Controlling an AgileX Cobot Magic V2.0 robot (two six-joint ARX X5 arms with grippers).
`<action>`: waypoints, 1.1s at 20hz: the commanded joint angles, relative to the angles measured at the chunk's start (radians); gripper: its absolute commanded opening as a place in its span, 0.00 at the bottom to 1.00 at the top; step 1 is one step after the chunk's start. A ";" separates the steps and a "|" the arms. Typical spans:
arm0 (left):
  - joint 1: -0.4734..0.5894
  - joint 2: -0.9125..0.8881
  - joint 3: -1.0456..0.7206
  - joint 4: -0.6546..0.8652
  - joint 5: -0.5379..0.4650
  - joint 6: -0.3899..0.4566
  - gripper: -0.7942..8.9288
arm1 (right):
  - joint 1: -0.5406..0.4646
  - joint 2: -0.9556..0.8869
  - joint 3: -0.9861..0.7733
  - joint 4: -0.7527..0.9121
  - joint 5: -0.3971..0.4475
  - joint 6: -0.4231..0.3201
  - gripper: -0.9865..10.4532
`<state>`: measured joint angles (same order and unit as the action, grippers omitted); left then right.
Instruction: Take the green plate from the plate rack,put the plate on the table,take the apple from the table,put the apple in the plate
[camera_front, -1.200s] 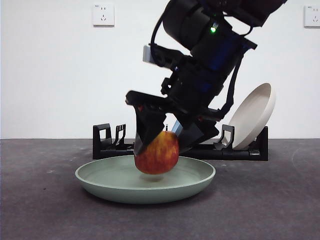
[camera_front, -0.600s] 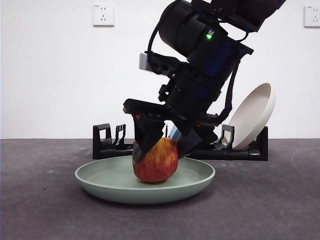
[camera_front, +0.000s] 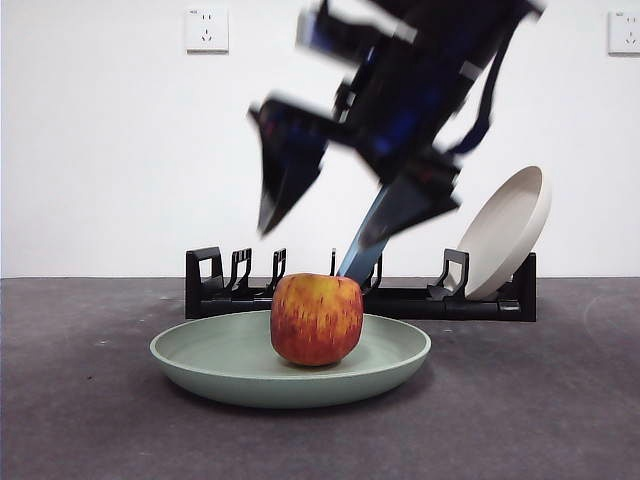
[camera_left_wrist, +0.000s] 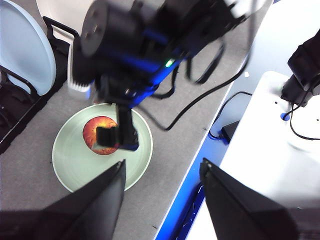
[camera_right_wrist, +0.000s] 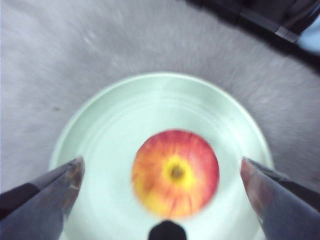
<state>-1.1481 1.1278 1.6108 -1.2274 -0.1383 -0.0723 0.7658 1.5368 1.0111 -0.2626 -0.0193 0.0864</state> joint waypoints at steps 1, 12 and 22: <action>-0.002 -0.001 0.001 -0.002 0.002 -0.007 0.34 | 0.003 -0.106 -0.007 -0.109 -0.008 -0.002 0.64; -0.002 -0.001 0.001 -0.043 0.013 -0.010 0.34 | 0.003 -0.658 -0.007 -0.790 -0.141 -0.008 0.63; -0.002 -0.001 0.001 -0.116 0.016 -0.038 0.26 | 0.003 -0.779 -0.007 -0.932 -0.218 -0.005 0.43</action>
<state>-1.1481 1.1278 1.6108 -1.3338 -0.1253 -0.0906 0.7666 0.7597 1.0111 -1.1980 -0.2348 0.0856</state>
